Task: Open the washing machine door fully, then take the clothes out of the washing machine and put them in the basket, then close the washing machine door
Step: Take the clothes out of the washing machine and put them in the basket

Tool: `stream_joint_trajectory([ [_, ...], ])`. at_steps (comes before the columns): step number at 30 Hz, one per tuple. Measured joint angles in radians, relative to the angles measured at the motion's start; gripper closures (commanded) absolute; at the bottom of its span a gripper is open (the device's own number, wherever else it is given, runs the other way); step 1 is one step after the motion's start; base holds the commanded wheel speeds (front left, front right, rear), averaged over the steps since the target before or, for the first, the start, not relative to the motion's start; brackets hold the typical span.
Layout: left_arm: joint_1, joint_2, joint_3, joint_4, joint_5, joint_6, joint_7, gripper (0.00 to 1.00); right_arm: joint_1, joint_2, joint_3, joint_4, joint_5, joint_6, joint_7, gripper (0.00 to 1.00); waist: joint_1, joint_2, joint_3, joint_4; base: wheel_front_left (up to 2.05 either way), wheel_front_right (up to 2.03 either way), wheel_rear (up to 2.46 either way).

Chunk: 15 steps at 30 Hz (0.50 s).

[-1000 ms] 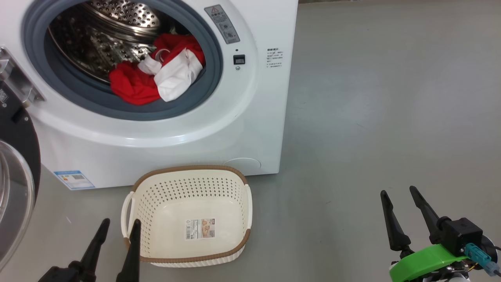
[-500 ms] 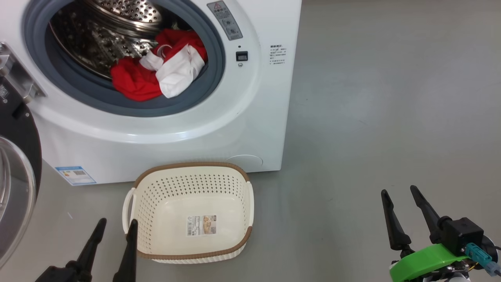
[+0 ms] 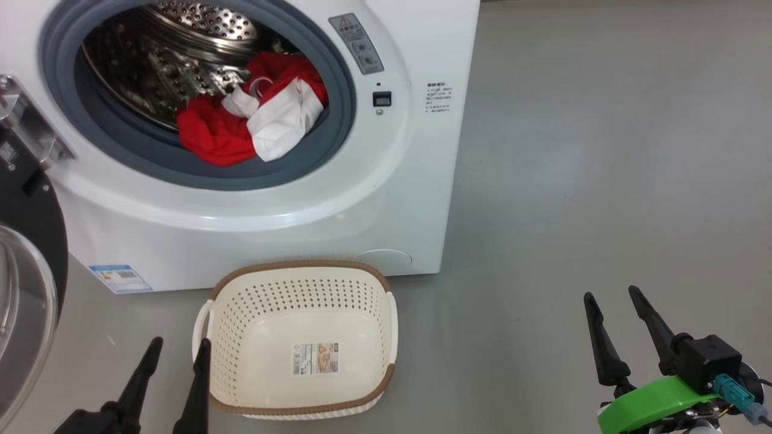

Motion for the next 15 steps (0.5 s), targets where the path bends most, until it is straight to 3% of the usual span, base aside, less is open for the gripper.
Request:
stream_joint_trajectory([
  [15, -0.009, 0.003, -0.001, 0.004, -0.002, 0.000, 0.000, 0.00, -0.002, 0.001, 0.014, 0.000, 0.000, 0.000, 0.000, 0.00, 0.0000, 0.0000, 0.016, 0.001, 1.19, -1.33, 0.15],
])
